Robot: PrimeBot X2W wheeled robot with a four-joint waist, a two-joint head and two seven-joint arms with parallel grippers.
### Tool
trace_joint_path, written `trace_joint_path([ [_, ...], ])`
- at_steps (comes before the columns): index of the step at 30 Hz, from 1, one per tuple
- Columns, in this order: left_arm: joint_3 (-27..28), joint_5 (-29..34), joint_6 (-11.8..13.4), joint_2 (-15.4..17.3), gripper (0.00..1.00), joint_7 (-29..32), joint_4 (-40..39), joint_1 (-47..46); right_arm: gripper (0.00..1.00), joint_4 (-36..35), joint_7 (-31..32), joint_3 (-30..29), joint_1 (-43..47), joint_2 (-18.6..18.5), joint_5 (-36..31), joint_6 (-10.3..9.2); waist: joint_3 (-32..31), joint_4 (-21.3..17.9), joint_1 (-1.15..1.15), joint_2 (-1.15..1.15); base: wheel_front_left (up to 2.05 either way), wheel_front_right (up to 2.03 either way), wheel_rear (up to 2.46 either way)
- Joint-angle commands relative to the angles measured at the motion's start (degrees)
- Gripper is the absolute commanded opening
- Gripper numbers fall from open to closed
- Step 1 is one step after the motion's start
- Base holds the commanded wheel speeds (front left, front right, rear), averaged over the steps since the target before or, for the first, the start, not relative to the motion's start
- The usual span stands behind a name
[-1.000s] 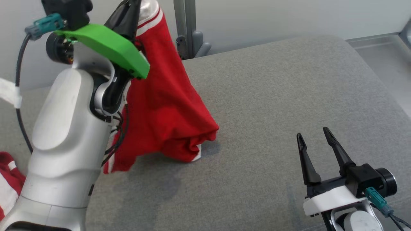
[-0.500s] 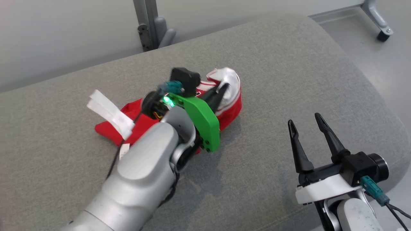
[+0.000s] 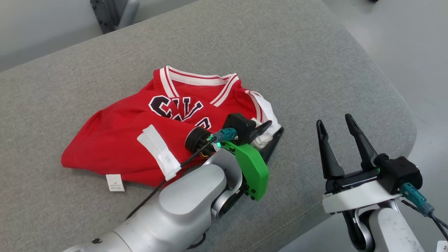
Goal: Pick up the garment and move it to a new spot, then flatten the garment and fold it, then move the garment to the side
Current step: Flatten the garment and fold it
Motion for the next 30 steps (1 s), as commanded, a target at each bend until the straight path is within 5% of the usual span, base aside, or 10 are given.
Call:
trace_joint_path([
  [1,-0.6,-1.2,0.1,0.2,1.00,-0.8,-1.0,-0.9,1.00,0.0,-0.2,-0.6,0.0,0.0,0.3,0.02,0.8,-0.6,0.00,0.00,0.00,0.00,0.00],
  [9,-0.4,-5.1,1.6,1.6,1.00,-4.6,-10.3,1.8,1.00,0.3,-0.2,-4.0,2.8,0.0,-0.9,0.03,-3.3,3.7,0.00,0.00,0.00,0.00,0.00],
  [16,10.3,-8.0,10.7,16.7,1.00,-8.0,-18.3,10.0,1.00,-0.3,-0.2,-5.0,5.0,0.0,-2.5,0.03,-5.7,7.9,0.00,0.00,0.00,0.00,0.00],
  [21,17.8,-13.6,13.0,26.0,1.00,-8.5,-17.0,15.5,1.00,-0.3,-0.2,-4.8,5.3,0.0,-3.4,0.02,-5.5,10.1,0.00,0.00,0.00,0.00,0.00],
  [26,21.5,-19.6,9.7,29.7,1.00,-6.6,-13.5,19.2,1.00,-0.4,-0.2,-4.4,4.4,0.0,-3.5,0.02,-4.8,10.5,0.00,0.00,0.00,0.00,0.00],
  [30,22.5,-23.5,4.6,29.4,1.00,-4.4,-10.7,20.2,1.00,-0.3,-0.2,-4.1,4.0,0.0,-3.5,0.03,-3.9,10.5,0.00,0.00,0.00,0.00,0.00],
])
